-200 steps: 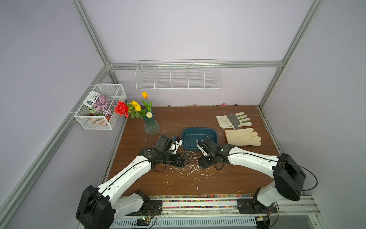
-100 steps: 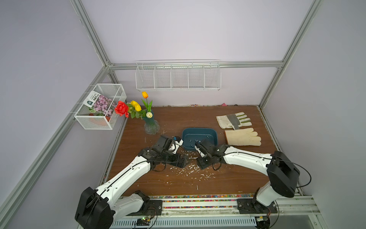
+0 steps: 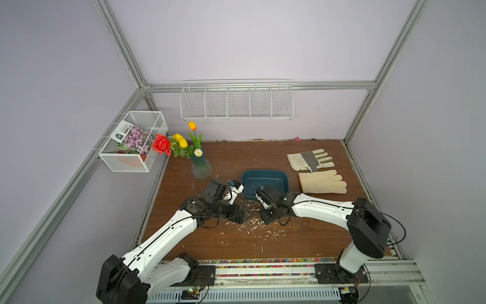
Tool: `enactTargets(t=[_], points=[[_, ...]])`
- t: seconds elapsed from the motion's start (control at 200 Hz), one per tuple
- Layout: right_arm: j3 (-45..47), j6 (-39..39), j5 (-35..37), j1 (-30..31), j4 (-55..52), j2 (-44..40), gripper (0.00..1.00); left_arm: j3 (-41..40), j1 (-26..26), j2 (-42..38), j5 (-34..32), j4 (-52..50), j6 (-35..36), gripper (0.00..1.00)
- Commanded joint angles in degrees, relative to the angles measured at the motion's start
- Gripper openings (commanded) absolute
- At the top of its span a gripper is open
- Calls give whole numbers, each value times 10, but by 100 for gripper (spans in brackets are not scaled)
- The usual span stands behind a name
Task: Put the screws on the desktop into the storage box
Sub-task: Pick up the screw from the center of the board.
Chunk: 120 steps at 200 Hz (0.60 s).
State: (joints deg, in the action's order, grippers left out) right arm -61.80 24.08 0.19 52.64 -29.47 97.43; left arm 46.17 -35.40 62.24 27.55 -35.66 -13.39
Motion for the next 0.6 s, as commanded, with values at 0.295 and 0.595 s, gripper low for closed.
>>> enactTargets(t=[0.295, 0.595], points=[[-17, 6, -2, 13, 7, 32, 39, -4, -3, -4, 19, 15, 0, 98], [-17, 7, -3, 13, 11, 43, 34, -6, -3, 4, 25, 17, -7, 98]])
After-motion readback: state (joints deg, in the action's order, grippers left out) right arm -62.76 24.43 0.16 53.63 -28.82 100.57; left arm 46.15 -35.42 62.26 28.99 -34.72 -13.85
